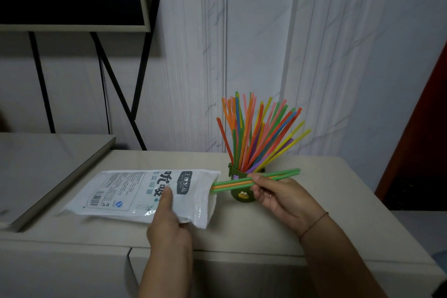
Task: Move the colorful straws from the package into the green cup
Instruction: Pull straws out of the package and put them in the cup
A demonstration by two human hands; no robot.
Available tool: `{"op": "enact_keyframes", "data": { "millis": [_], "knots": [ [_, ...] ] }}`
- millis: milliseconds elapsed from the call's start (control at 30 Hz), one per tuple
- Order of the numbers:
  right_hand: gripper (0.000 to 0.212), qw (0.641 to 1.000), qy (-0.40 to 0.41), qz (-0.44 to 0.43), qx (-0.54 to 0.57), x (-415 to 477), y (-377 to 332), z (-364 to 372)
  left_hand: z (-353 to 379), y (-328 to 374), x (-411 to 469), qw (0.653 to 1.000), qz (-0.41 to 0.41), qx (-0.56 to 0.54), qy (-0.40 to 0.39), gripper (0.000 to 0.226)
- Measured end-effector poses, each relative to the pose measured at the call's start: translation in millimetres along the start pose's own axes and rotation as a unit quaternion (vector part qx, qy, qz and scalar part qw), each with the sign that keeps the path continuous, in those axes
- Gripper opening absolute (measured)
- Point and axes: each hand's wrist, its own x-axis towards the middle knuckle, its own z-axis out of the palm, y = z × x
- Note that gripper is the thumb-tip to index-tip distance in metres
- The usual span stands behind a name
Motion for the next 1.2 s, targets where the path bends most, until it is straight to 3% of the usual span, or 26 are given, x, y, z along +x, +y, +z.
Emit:
{"op": "enact_keyframes", "data": {
  "millis": [233,500,900,1200],
  "knots": [
    [0.007,0.999,-0.005,0.009,0.053,1,8,8,1,-10,-3,1.000,-0.013,0.011,-0.001,0.036],
    [0.008,1.000,0.001,-0.016,-0.006,2,24,23,1,-14,-3,1.000,-0.011,0.009,0.001,0.040],
    [0.014,1.000,0.012,-0.021,0.019,1,24,23,1,-21,-4,1.000,-0.018,0.021,-0.002,0.037],
    [0.011,0.986,0.124,-0.106,0.046,2,-10,2,1,-4,-2,1.000,-0.018,0.003,0.022,0.045]
  ]
}}
